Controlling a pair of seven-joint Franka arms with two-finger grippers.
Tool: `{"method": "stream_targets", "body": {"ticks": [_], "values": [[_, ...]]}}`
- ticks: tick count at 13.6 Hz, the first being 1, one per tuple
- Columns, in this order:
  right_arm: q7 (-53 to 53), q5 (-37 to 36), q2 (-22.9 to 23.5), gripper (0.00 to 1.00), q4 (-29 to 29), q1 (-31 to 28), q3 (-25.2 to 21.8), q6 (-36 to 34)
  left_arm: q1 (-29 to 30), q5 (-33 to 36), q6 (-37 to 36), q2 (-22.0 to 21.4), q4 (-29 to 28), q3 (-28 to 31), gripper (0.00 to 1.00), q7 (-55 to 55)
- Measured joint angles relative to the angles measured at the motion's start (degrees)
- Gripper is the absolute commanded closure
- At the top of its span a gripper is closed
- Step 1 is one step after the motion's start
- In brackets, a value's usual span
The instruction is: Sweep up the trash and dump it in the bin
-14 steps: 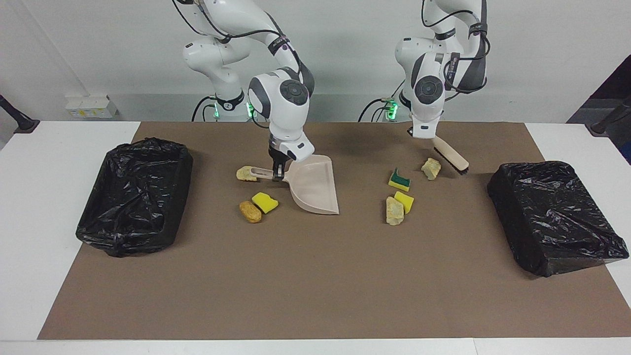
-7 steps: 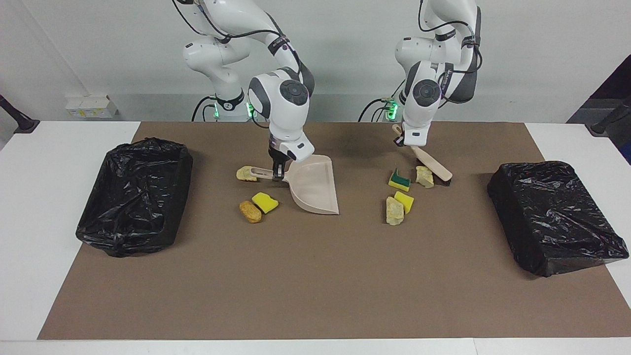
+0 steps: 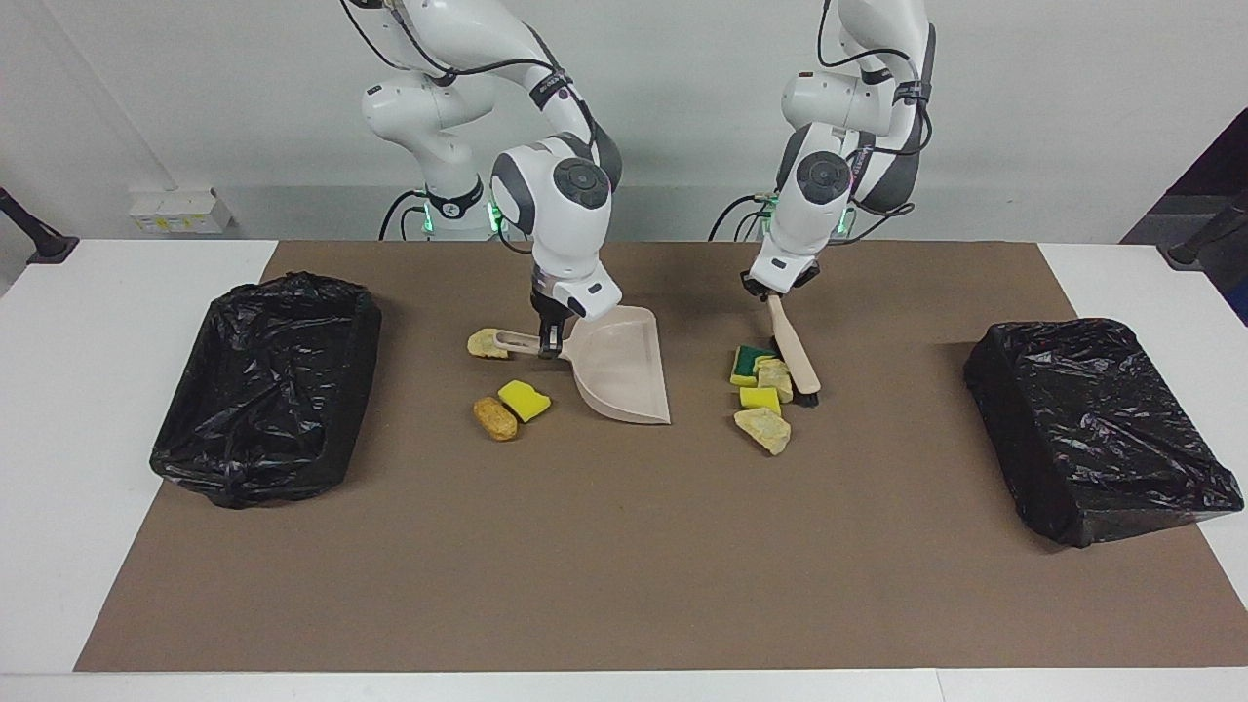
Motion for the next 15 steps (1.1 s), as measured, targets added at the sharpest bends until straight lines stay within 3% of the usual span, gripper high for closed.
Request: {"method": "stream_targets", "body": {"ticks": [6, 10, 15], "values": [[0.0, 0.0, 0.0, 1.0, -0.04, -0.06, 0.0, 0.0, -8.32, -5.85, 3.13, 5.77, 5.21, -0.15, 1.0, 1.24], [0.0, 0.0, 0.0, 1.0, -0.05, -0.07, 0.0, 0.0, -14.62, -9.94, 3.67, 6.75, 8.25, -0.32, 1.0, -0.12], [0.0, 0.0, 0.0, 1.0, -0.09, -0.15, 0.0, 0.0, -17.33, -10.18, -4.55, 8.2, 17.4, 0.09, 1.0, -2.94]]}}
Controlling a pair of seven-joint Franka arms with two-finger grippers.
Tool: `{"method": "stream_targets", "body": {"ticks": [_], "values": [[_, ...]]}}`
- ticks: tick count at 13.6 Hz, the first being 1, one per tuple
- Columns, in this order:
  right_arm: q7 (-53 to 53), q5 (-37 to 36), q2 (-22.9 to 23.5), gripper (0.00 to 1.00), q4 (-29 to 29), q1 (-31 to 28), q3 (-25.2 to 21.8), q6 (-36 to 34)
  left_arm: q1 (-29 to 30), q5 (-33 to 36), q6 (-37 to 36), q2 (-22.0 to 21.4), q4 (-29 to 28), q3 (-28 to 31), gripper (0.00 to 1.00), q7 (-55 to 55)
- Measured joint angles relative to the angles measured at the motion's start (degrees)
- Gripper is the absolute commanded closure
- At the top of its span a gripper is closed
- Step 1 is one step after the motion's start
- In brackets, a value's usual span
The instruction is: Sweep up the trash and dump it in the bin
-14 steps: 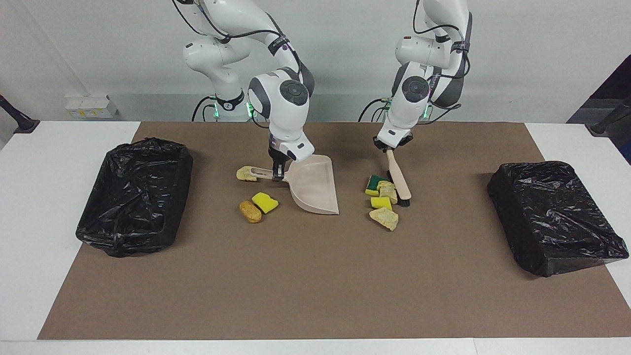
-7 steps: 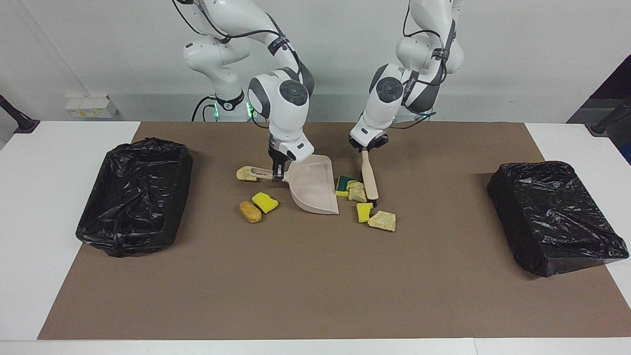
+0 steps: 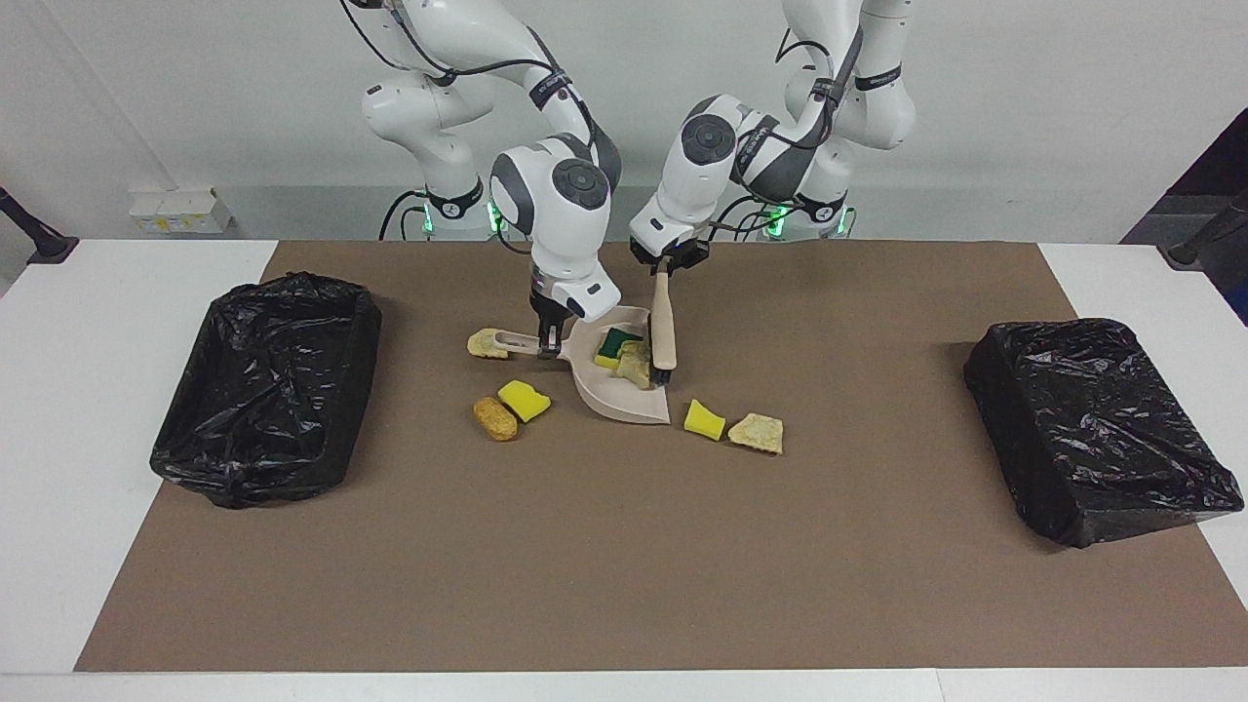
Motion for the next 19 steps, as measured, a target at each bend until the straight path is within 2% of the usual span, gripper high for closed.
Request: {"method": "stream_targets", "body": {"ticks": [2, 7, 12, 17, 19], "values": [[0.0, 0.0, 0.0, 1.0, -0.02, 0.0, 0.0, 0.0, 1.07, 1.52, -1.07, 0.1, 0.82, 0.86, 1.0, 0.24], [0.0, 0.0, 0.0, 1.0, -0.03, 0.0, 0.0, 0.0, 13.65, 12.9, -1.13, 2.5, 1.44, 1.73, 1.0, 9.07], [0.0, 0.0, 0.0, 1.0, -0.03, 0.0, 0.0, 0.0, 24.59, 17.35, -0.9, 7.79, 7.66, 1.89, 1.0, 23.02], [0.0, 0.0, 0.0, 1.0, -0.03, 0.0, 0.0, 0.0, 25.44, 21.2, 1.21, 14.11, 9.72, 1.02, 1.0, 33.0], [0.0, 0.0, 0.0, 1.0, -0.03, 0.0, 0.0, 0.0, 24.64, 21.25, 0.87, 14.36, 9.84, 0.29, 1.0, 34.17]]}}
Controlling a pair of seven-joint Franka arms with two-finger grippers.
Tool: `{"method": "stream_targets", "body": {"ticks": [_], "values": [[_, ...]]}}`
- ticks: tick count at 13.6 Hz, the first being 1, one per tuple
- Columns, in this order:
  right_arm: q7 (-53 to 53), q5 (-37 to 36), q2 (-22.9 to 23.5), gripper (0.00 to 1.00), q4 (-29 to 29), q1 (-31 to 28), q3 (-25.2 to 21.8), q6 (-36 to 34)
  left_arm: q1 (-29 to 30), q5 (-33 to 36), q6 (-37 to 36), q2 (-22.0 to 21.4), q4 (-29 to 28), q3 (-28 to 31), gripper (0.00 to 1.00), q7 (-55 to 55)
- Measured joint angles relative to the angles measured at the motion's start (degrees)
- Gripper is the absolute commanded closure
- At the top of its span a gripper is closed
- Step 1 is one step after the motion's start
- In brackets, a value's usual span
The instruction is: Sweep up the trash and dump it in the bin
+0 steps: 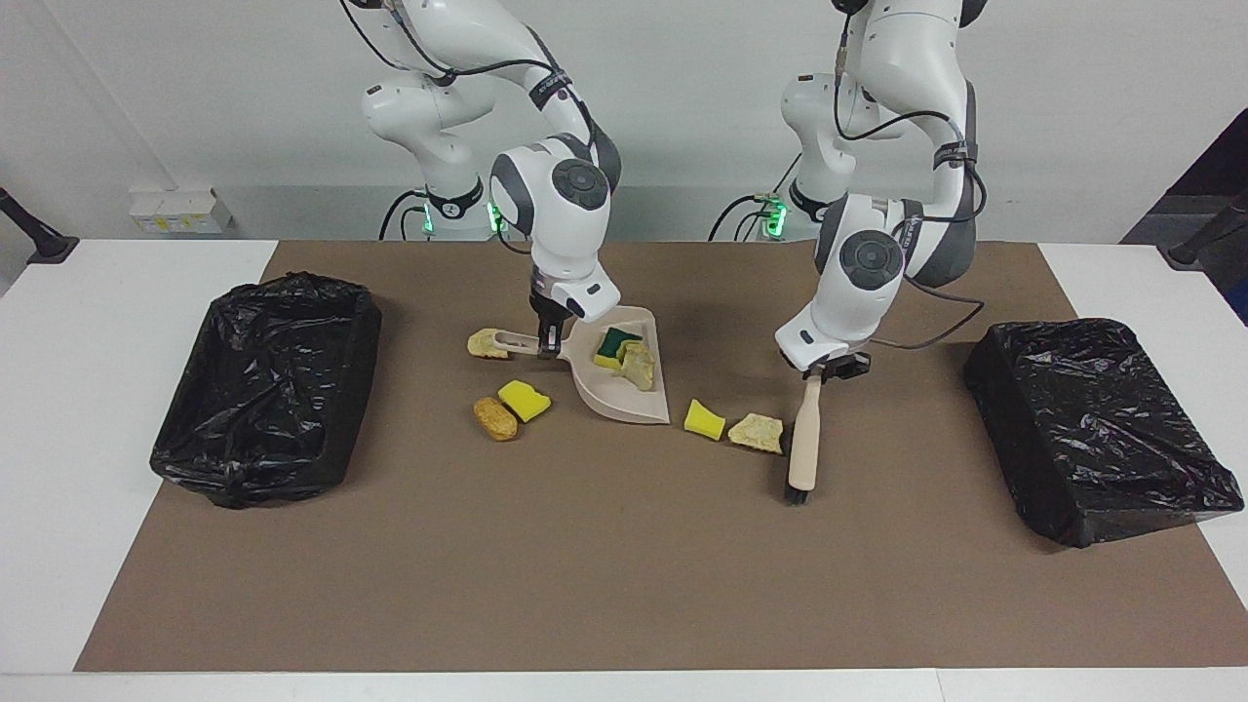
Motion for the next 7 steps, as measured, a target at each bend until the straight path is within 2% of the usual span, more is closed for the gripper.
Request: {"method": "stream_targets", "body": {"ticks": [3, 7], "values": [[0.0, 0.0, 0.0, 1.0, 0.0, 0.0, 0.0, 0.0, -5.51, 0.01, -0.88, -0.74, -1.18, -0.36, 1.0, -1.58], [0.0, 0.0, 0.0, 1.0, 0.0, 0.0, 0.0, 0.0, -15.01, -1.2, -2.23, -4.66, -6.0, -0.77, 1.0, -9.28]]}}
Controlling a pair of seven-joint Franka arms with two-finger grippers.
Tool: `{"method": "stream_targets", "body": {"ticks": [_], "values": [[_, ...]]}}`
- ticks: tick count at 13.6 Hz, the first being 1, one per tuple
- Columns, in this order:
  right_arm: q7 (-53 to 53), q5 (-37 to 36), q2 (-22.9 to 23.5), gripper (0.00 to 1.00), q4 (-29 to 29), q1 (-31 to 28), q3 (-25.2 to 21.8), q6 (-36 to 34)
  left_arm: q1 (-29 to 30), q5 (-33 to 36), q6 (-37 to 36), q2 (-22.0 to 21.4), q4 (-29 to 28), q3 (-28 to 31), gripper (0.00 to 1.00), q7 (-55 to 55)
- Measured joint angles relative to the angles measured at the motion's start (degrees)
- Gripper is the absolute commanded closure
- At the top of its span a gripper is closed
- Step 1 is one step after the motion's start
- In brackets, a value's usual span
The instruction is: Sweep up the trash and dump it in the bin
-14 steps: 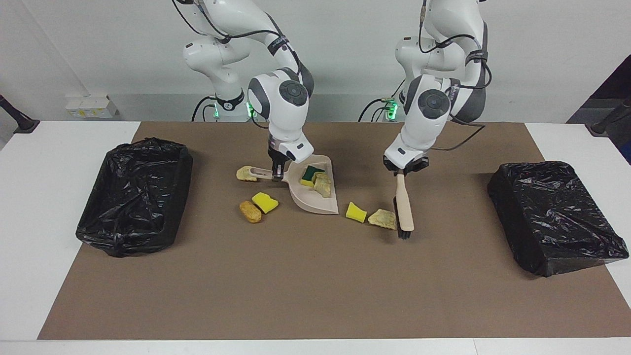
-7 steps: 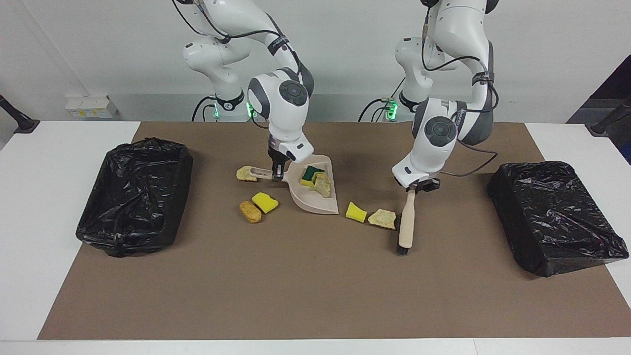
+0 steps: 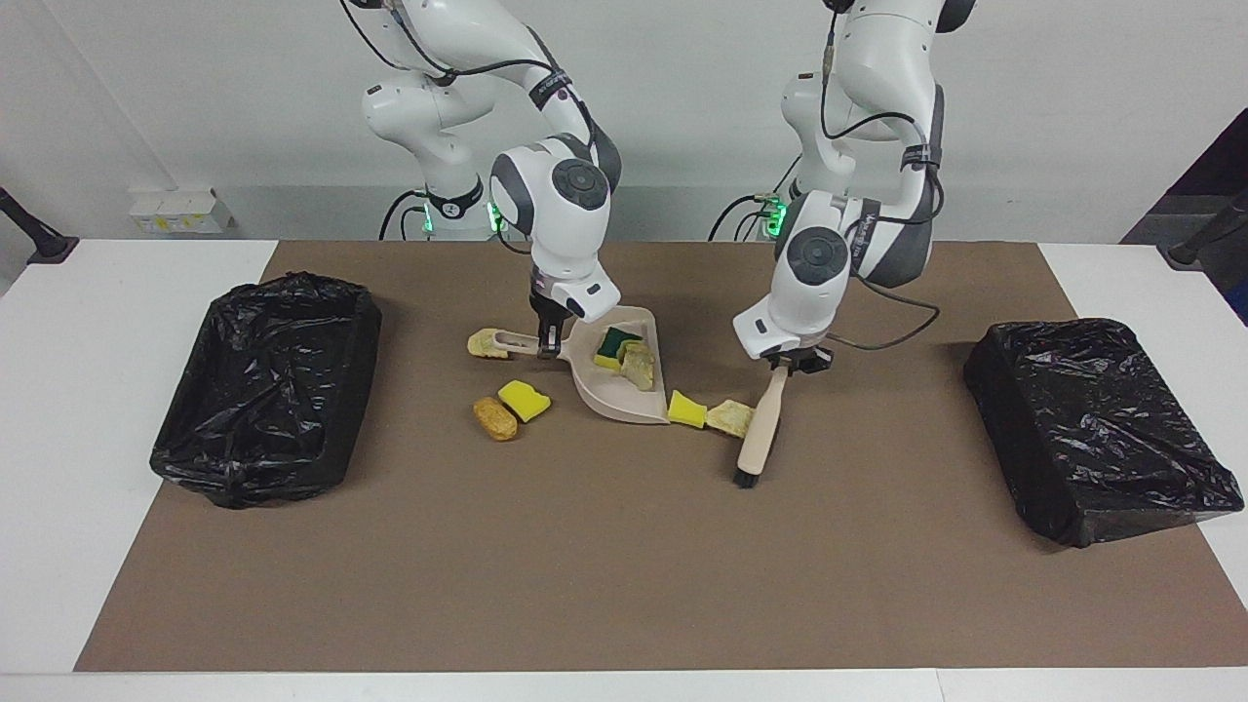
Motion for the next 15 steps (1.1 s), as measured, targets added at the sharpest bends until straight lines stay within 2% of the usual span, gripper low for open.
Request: {"method": "stream_targets", "body": {"ticks": [3, 5, 10, 15], "values": [[-0.56, 0.0, 0.0, 1.0, -0.08, -0.74, 0.02, 0.0, -4.37, -5.73, -0.51, -1.24, -0.75, -0.19, 1.0, -6.76], [-4.19, 0.19, 0.0, 1.0, -0.24, -3.33, -0.08, 0.0, -5.61, -7.93, -0.48, -1.44, -0.59, -1.37, 1.0, -13.18], [-5.33, 0.28, 0.0, 1.0, -0.28, -3.98, 0.02, 0.3, -5.96, -8.15, -0.94, -3.67, 0.8, -2.32, 1.0, -23.01], [-8.0, 4.19, 0.02, 1.0, -0.94, -4.12, 0.01, 6.08, -4.58, -8.15, -7.75, -7.6, 0.81, -1.13, 1.0, -24.01]]}}
